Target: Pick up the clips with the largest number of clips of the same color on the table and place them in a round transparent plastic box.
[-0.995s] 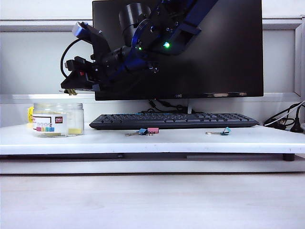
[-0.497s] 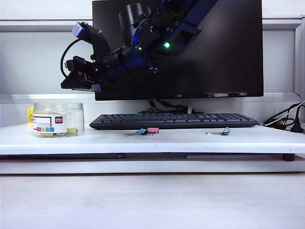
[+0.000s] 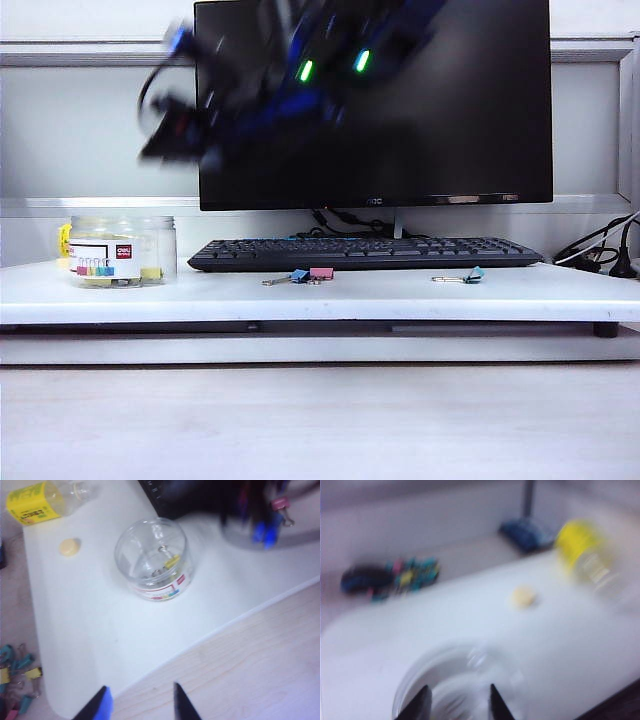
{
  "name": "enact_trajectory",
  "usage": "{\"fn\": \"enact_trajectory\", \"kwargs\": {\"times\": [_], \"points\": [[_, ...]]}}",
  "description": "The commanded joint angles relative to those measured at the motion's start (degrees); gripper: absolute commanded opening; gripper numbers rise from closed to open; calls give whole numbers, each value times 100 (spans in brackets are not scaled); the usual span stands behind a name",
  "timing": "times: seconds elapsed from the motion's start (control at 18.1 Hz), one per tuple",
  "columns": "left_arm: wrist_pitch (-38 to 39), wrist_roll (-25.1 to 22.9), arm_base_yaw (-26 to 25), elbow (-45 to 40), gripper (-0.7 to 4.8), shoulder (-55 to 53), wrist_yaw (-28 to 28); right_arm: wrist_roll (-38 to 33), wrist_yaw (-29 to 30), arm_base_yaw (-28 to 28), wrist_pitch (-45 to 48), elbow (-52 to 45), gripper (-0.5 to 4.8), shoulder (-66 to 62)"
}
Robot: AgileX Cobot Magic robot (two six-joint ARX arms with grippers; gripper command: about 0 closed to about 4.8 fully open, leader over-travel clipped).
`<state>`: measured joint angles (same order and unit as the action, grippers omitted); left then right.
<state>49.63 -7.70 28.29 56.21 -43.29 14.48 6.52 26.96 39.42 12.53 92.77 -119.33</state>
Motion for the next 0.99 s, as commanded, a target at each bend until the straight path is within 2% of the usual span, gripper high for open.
{"fn": "enact_trajectory", "kwargs": {"times": [0.06, 0.28, 0.44, 0.61, 0.77, 0.99], "points": [[-74, 24, 2, 13, 175, 17, -63, 297, -70, -214, -328, 46, 150, 566], [-101, 22, 2, 13, 175, 17, -63, 610, -400, -544, -1355, 46, 150, 1294], [-216, 22, 2, 13, 175, 17, -120, 1036, -706, -887, -2472, 44, 149, 1943], [-258, 24, 2, 13, 175, 17, -190, 1069, -966, -1283, -3386, 44, 149, 2636], [-256, 24, 2, 13, 175, 17, -190, 1132, -1335, -1495, -3838, 44, 147, 3084], [-260, 87, 2, 13, 175, 17, -498, 1152, -1338, -1812, -4374, 42, 134, 3696]]}}
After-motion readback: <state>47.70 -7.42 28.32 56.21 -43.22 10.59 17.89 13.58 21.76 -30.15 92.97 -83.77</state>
